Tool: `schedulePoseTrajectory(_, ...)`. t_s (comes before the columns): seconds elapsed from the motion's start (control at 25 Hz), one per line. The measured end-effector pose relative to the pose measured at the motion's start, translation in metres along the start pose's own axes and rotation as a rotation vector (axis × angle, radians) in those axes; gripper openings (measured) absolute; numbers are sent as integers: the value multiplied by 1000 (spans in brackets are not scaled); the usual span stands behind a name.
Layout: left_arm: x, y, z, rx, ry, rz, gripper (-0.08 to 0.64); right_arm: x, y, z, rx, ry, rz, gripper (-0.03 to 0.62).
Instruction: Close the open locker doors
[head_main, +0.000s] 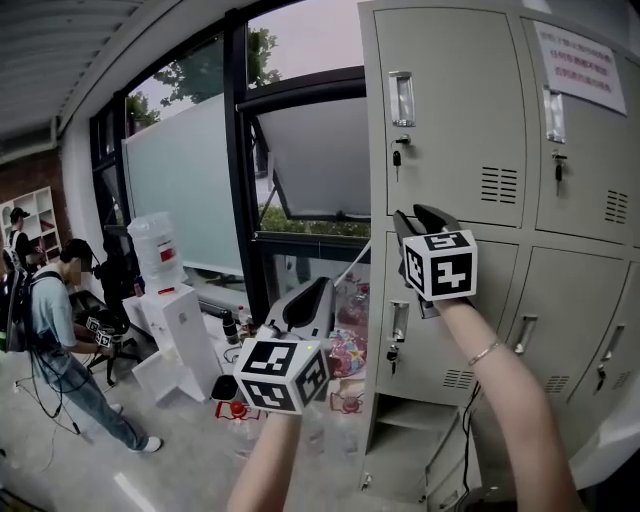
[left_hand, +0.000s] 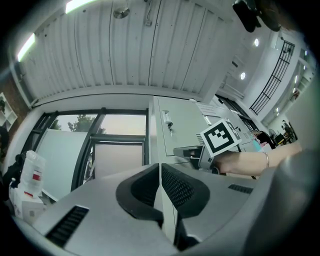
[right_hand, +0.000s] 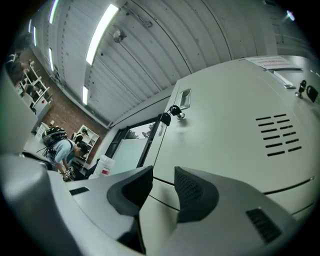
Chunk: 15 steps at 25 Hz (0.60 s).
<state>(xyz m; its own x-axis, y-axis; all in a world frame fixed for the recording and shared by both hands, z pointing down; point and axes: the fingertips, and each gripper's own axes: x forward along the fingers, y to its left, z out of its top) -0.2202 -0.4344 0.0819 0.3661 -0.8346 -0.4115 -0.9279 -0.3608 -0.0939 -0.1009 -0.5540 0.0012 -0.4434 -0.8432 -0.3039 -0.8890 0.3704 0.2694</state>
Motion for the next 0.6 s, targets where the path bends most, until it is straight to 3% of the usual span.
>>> schedulePoseTrajectory(0.36, -13, -21, -17, -31, 28, -16, 23, -61, 8, -1, 29, -31, 62, 123)
schedulePoseTrajectory(0.6, -19, -48, -30, -47, 43, -37, 23, -121, -10, -17, 84, -28, 69, 123)
